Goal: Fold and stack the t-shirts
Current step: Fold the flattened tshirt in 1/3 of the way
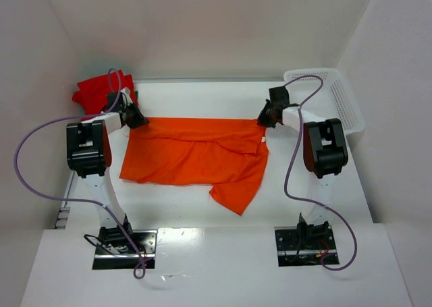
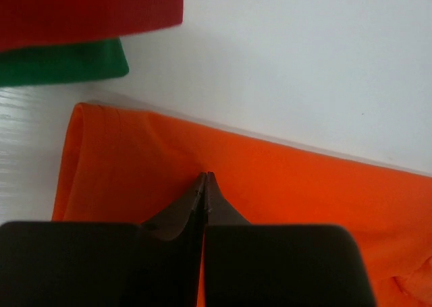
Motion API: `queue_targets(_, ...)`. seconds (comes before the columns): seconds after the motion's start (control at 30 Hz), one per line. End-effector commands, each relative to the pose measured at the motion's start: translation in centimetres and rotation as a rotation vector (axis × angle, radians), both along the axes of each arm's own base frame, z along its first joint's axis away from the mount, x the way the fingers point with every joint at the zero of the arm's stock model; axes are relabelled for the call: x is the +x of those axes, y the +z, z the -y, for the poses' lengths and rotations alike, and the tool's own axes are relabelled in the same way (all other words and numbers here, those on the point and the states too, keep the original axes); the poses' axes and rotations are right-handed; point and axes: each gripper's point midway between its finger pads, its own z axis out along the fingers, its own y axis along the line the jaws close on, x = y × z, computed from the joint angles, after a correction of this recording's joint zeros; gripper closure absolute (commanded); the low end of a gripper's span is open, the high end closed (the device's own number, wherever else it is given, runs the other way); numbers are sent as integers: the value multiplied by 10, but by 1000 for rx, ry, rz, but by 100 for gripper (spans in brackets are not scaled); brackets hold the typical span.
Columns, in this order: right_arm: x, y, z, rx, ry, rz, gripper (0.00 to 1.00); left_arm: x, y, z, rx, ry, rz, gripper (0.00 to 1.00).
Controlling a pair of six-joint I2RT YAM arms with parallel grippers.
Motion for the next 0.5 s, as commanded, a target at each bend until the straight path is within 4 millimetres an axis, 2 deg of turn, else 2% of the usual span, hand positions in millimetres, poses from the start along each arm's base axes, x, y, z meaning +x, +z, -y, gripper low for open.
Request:
queue_targets(0.0,-3,-14,4,-30,-6,-39,100,8,3,-1,19,-24,12,100)
queue_targets(0.03,1,-11,3,-28,-6,-29,100,9,1,-3,28,-13,2,100)
queue_targets(0.1,3,-20,5,-41,-13,-49,100,8,-10,-4,28,-20,-32,100)
queue_targets(0.2,5,-29,7,-60,-11,-83,100,12,-6,-4,27,-20,-40,100)
queue_targets(0.27,8,-34,8,-75,-9,-92,100,10,-8,1,25,-30,-48,96)
queue_targets(0.33,16,-31,10,-84,-17,-82,100,11,-3,-1,40,-29,-37,92)
queue_targets(0.4,18,-37,11,-96,-23,-102,100,11,13,-3,53,-21,-10,77)
queue_targets(0.43,23,-31,12,-100,-29,-84,100,12,19,-3,55,-21,3,72)
queue_targets(0.47,23,-37,14,-112,-35,-101,100,12,24,-5,65,-13,13,68)
